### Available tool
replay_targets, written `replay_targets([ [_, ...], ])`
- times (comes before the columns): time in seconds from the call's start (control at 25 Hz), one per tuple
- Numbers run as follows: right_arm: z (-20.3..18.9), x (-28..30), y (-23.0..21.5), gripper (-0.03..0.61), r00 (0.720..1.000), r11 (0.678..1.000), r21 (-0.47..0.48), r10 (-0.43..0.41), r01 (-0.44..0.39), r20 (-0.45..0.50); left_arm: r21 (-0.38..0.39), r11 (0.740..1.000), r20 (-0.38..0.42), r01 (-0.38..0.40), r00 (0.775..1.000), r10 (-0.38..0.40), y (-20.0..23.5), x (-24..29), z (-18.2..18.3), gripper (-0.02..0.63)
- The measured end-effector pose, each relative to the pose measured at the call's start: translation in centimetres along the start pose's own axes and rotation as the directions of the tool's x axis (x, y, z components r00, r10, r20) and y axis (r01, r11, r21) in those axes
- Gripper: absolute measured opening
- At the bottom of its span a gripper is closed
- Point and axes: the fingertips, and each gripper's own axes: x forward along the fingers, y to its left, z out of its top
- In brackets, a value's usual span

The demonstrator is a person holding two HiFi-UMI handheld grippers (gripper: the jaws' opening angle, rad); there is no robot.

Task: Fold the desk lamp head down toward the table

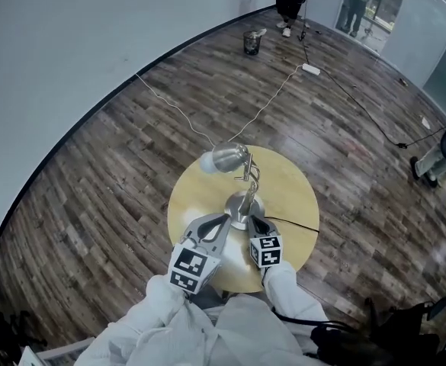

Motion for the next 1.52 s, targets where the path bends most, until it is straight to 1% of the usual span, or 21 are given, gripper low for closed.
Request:
replay_targets([
  [0.12,-1.7,0.9,-0.1,0.012,0.998,1.0,-0.007,0.001,-0.001,-0.058,-0.025,0.999,0.018,0.028,0.999,-0.027,0.0,-0.1,1.0,-0.002],
  [0.24,-2.8,1.8,-0.2,0.012,0.995,1.0,-0.019,0.003,-0.005,-0.098,-0.008,0.999,0.01,0.045,0.999,-0.045,0.3,-0.3,1.2,0.0],
  [0.28,-3.0,1.9,-0.3,0.012,0.995,1.0,-0.018,0.005,-0.007,-0.101,0.007,0.999,0.009,0.05,0.999,-0.05,0.4,-0.4,1.4,0.032],
  [0.36,-3.0,2.0,-0.3,0.012,0.995,0.999,-0.028,0.012,-0.015,-0.101,0.036,0.998,0.026,0.056,0.998,-0.057,0.3,-0.9,2.9,0.06],
  [0.44,-2.9,2.1,-0.2,0.012,0.994,0.999,-0.036,0.025,-0.029,-0.105,0.076,0.996,0.069,0.048,0.996,-0.053,0.2,-1.8,6.2,0.067],
  [0.52,-2.9,2.1,-0.1,0.012,0.993,0.998,-0.039,0.039,-0.043,-0.113,0.168,0.986,0.103,0.02,0.994,-0.037,0.5,-2.7,10.8,0.069],
  [0.56,-2.9,2.2,-0.1,0.012,0.992,0.998,-0.041,0.042,-0.047,-0.116,0.23,0.973,0.105,0.006,0.994,-0.031,0.7,-2.9,13.3,0.083],
  [0.6,-3.0,2.1,-0.1,0.012,0.992,0.998,-0.041,0.044,-0.049,-0.12,0.289,0.957,0.094,0.003,0.995,-0.032,0.9,-3.0,15.4,0.109],
  [0.64,-3.1,2.1,-0.1,0.012,0.991,0.998,-0.039,0.044,-0.049,-0.123,0.338,0.941,0.072,0.013,0.997,-0.039,1.2,-2.8,17.0,0.162],
  [0.72,-3.1,2.1,-0.1,0.012,0.991,0.998,-0.034,0.043,-0.048,-0.123,0.402,0.914,-0.02,0.05,0.999,-0.046,2.1,-1.8,18.7,0.189],
  [0.8,-3.0,2.1,0.0,0.012,0.992,0.998,-0.032,0.044,-0.049,-0.122,0.475,0.877,-0.138,0.07,0.99,-0.005,3.0,-0.3,19.0,0.198],
  [0.84,-3.0,2.0,0.0,0.012,0.991,0.998,-0.029,0.046,-0.05,-0.123,0.51,0.857,-0.179,0.076,0.984,0.019,3.2,0.4,18.9,0.198],
  [0.88,-3.0,2.0,0.0,0.012,0.991,0.998,-0.027,0.048,-0.052,-0.125,0.531,0.843,-0.207,0.084,0.978,0.033,3.3,0.9,18.7,0.207],
  [0.96,-3.0,2.0,0.2,0.012,0.99,0.998,-0.026,0.053,-0.057,-0.128,0.542,0.835,-0.242,0.098,0.969,0.044,3.2,1.3,18.3,0.207],
  [1.04,-2.9,2.1,0.2,0.012,0.99,0.998,-0.025,0.059,-0.063,-0.127,0.541,0.836,-0.255,0.097,0.965,0.053,3.3,1.4,18.1,0.199],
  [1.16,-2.9,2.0,0.0,0.012,0.99,0.997,-0.024,0.067,-0.07,-0.127,0.525,0.847,-0.27,0.08,0.96,0.077,3.8,1.2,17.8,0.193],
  [1.28,-2.9,2.0,-0.1,0.012,0.989,0.997,-0.024,0.069,-0.072,-0.127,0.507,0.858,-0.31,0.079,0.946,0.097,5.7,0.6,16.6,0.193],
  [1.32,-2.9,2.1,-0.1,0.012,0.989,0.997,-0.024,0.069,-0.073,-0.127,0.497,0.864,-0.337,0.08,0.935,0.107,6.7,0.3,15.9,0.193],
  [1.4,-2.9,2.1,-0.1,0.012,0.99,0.997,-0.024,0.071,-0.074,-0.126,0.458,0.885,-0.415,0.08,0.9,0.133,9.2,-0.3,13.7,0.193],
  [1.48,-2.9,2.1,-0.1,0.012,0.989,0.997,-0.024,0.073,-0.077,-0.126,0.383,0.92,-0.499,0.085,0.857,0.128,11.9,-0.7,11.0,0.195],
  [1.52,-2.9,2.1,-0.1,0.012,0.989,0.997,-0.024,0.075,-0.078,-0.127,0.332,0.939,-0.534,0.092,0.839,0.107,13.0,-0.8,9.6,0.196],
])
